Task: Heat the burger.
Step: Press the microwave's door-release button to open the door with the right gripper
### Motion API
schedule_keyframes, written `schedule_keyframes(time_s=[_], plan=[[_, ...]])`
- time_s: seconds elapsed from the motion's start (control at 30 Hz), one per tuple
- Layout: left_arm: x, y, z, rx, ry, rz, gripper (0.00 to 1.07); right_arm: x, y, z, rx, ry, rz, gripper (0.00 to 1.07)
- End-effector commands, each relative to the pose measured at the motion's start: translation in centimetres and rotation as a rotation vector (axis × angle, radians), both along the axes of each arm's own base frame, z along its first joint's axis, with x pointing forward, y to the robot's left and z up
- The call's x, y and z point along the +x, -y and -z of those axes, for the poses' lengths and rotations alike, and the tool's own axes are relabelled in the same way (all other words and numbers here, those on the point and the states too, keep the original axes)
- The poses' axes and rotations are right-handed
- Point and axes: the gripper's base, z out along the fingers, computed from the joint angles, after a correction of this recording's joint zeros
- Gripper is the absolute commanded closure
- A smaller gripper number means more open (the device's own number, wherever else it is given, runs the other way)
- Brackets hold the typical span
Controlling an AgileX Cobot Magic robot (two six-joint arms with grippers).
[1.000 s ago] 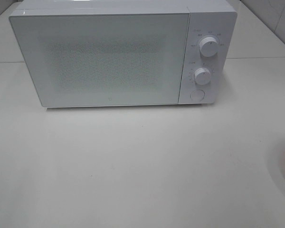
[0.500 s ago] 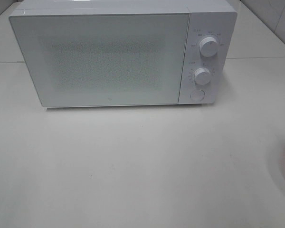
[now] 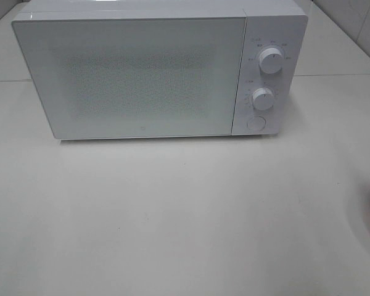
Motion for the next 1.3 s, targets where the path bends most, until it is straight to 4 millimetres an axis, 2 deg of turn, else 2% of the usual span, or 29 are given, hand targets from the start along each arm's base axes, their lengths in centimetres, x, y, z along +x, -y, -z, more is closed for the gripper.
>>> schedule_keyframes(time_s=[0.03,0.47,0.5,0.63,0.87,0.97,1.0,1.3], plan=[[-0.1,0.0,-0.1,-0.013,0.029,-0.004,0.07,1.1,0.0,-0.1,-0.004,0.031,-0.001,0.31],[-0.1,0.0,-0.1,-0.013,0.029,-0.004,0.07,6.8,-0.8,1.6,-0.051,0.171,-0.054,0.31],[-0.1,0.0,-0.1,-0.013,0.029,-0.004,0.07,6.8,-0.8,1.6,-0.051,0.171,-0.054,0.31],[-0.1,0.0,-0.1,-0.013,0.029,-0.004,0.07,8.4,-1.1,3.1,-0.041,0.204,-0.070,0.31],[-0.1,0.0,-0.1,-0.013,0.029,-0.004,0.07,9.3,-1.5,5.3,-0.023,0.216,-0.082,0.31],[-0.1,0.0,-0.1,-0.013,0.029,-0.004,0.07,9.4,-2.5,6.5,-0.023,0.207,-0.101,0.31],[-0.1,0.0,-0.1,-0.013,0.029,-0.004,0.07,9.3,-3.3,7.1,-0.029,0.210,-0.125,0.31],[-0.1,0.0,-0.1,-0.013,0.029,-0.004,0.07,8.9,-6.1,9.5,-0.049,0.170,-0.179,0.31]])
